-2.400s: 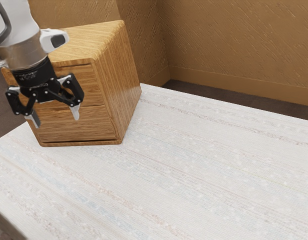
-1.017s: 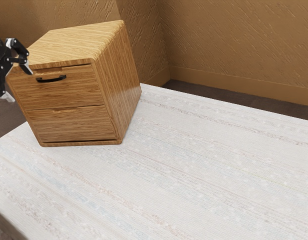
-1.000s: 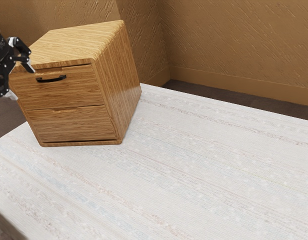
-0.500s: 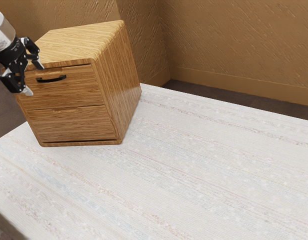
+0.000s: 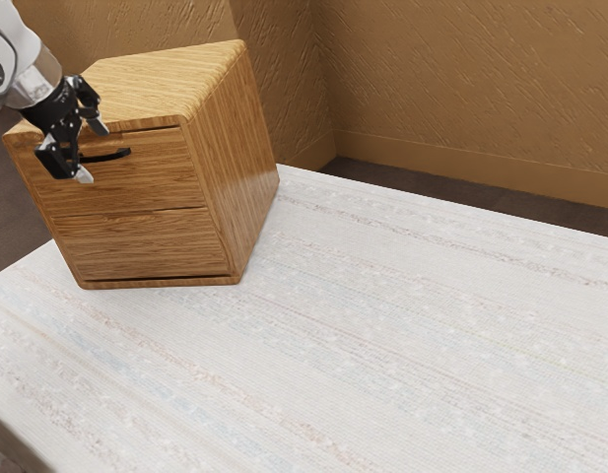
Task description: Pull the drawer handle with one arm to open the drawer
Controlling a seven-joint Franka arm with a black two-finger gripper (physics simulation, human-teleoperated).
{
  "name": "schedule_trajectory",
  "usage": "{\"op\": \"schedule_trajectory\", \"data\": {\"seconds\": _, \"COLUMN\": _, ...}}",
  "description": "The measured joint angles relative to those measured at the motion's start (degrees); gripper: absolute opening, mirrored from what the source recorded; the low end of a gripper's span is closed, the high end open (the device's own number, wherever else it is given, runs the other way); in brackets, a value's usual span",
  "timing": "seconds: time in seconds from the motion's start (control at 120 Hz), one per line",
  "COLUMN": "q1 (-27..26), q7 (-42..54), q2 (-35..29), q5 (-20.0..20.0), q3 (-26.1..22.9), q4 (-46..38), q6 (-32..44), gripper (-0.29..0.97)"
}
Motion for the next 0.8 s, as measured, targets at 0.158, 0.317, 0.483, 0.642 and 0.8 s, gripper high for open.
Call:
{"op": "schedule_trajectory", "data": {"seconds": 0.158, "q1": -1.42, "q7": -0.33, "q2": -1.18, "q5": 0.02, "q3": 0.33, "q4": -1.83, "q6": 1.61, "gripper": 0.68}}
{"op": "schedule_trajectory", "data": {"seconds": 0.317, "q1": 0.07, "q7": -0.55, "q2": -2.94, "q5": 0.02, "q3": 0.41, "q4": -4.41, "q6": 2.52, "gripper": 0.68}}
{"op": "schedule_trajectory", "data": {"seconds": 0.483, "q1": 1.48, "q7": -1.09, "q2": -2.99, "q5": 0.02, "q3": 0.43, "q4": -4.72, "q6": 3.43, "gripper": 0.53}}
{"op": "schedule_trajectory", "data": {"seconds": 0.642, "q1": 1.73, "q7": -1.50, "q2": -1.86, "q5": 0.00, "q3": 0.39, "q4": -4.31, "q6": 4.28, "gripper": 0.42}}
{"op": "schedule_trajectory", "data": {"seconds": 0.8, "q1": -0.08, "q7": -1.77, "q2": -0.21, "q5": -0.03, "q3": 0.26, "q4": -3.25, "q6": 5.01, "gripper": 0.37}}
